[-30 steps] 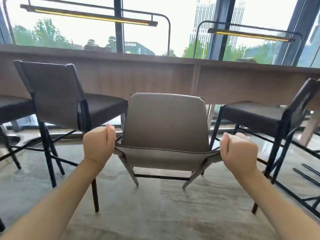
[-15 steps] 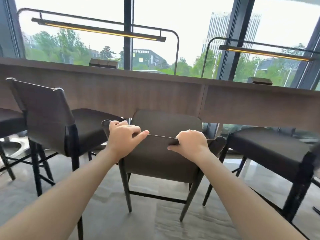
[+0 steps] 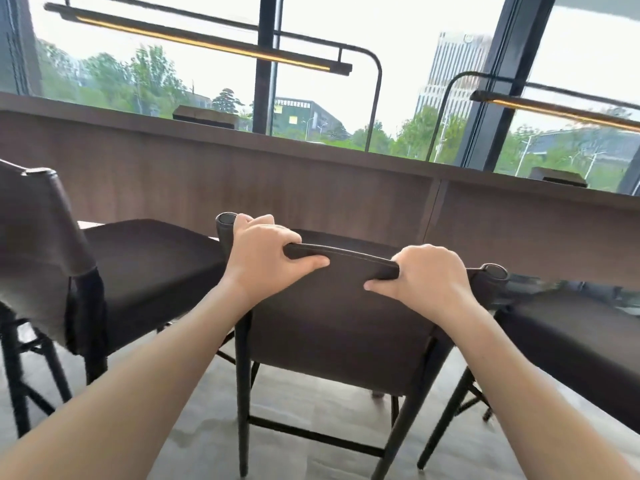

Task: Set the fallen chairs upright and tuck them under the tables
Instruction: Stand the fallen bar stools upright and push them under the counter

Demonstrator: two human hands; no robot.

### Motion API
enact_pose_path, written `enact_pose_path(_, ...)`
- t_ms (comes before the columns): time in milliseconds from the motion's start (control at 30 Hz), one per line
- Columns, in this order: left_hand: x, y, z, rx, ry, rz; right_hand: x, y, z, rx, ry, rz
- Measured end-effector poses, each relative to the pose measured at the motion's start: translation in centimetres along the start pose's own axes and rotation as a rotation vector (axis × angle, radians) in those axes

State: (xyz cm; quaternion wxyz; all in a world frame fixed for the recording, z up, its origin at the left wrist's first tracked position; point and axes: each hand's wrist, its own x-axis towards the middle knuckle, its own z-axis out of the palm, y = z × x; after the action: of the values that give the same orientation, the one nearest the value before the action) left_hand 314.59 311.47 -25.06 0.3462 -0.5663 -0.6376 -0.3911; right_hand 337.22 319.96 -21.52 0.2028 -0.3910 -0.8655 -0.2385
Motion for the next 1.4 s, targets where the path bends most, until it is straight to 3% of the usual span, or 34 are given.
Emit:
enact_pose_path(133,1.8,-1.1,2.7,0.009,0.045,0.014,2.5,0.8,1.5,-0.012,0.009,0.019)
enact_pose_path(400,5.3,-1.9,4.9,-0.045,-0.133,-0.077,6.7,2.3,3.4,0.016,-0.013,-0.033)
enact_pose_path(867,8.8,-2.8,7.0,-0.062,-0.377,-0.127,10.8,4.0,5.6,0.13,-0.202,0.077)
enact_pose_path(1100,10.8,-3.0,6.6,-0.054,-0.628,-0.138,13.0,4.4,3.4,0.199,-0.526,0.09)
enact_pose_path(1400,12.3,-3.9,7.3,-0.05,-0.698,-0.077,15.1,4.6,3.6,0.209,-0.675,0.106)
